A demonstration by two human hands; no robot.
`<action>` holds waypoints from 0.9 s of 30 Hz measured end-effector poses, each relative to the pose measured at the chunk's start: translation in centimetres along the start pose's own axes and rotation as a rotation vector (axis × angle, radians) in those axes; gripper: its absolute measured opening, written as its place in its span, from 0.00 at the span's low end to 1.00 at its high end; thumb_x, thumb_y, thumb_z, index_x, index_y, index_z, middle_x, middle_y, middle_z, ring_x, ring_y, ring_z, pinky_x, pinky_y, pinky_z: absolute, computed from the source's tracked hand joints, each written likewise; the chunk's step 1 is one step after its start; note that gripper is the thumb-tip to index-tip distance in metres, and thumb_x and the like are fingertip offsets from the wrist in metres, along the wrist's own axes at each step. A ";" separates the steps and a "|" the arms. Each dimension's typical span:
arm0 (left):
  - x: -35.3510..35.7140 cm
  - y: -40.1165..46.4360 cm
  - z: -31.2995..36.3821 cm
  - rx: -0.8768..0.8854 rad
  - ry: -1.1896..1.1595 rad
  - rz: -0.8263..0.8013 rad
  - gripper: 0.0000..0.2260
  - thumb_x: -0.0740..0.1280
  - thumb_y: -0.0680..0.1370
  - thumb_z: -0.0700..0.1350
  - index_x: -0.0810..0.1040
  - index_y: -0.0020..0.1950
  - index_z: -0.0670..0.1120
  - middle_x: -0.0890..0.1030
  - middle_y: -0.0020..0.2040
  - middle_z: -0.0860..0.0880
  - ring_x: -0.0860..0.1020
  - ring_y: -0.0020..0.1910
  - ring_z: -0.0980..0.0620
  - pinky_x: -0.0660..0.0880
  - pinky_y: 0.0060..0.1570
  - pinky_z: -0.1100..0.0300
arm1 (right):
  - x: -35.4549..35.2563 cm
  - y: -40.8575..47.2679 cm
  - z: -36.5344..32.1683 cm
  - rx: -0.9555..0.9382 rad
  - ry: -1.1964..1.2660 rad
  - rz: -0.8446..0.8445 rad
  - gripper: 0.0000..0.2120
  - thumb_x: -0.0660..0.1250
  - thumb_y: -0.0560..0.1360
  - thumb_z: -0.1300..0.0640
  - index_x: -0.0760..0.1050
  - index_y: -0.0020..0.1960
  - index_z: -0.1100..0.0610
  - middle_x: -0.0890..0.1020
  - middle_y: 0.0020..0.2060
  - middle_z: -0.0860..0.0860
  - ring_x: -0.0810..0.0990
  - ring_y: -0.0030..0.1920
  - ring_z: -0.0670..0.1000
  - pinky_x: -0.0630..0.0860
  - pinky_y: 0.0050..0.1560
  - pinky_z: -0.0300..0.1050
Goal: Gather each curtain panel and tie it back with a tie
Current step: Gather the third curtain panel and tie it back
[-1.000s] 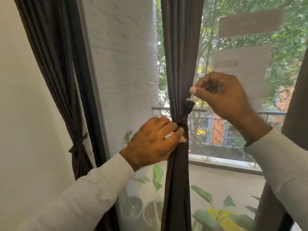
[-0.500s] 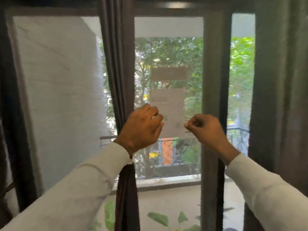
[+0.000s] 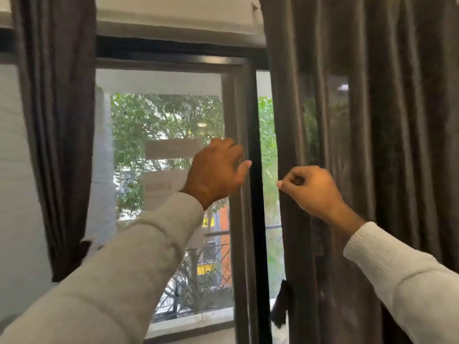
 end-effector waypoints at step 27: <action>0.6 0.6 -29.0 -1.108 -1.443 0.862 0.17 0.62 0.86 0.47 0.82 0.69 0.40 0.87 0.62 0.41 0.85 0.63 0.41 0.85 0.54 0.49 | -3.0 17.9 -1.6 -0.133 0.159 0.326 0.14 0.76 0.74 0.46 0.80 0.36 0.52 0.82 0.30 0.46 0.82 0.34 0.48 0.79 0.39 0.47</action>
Point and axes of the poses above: each hand's wrist, its own y-axis towards the middle knuckle, its own x-axis out of the palm, z = x × y, the point moved 9 cm from there along y, towards the middle knuckle
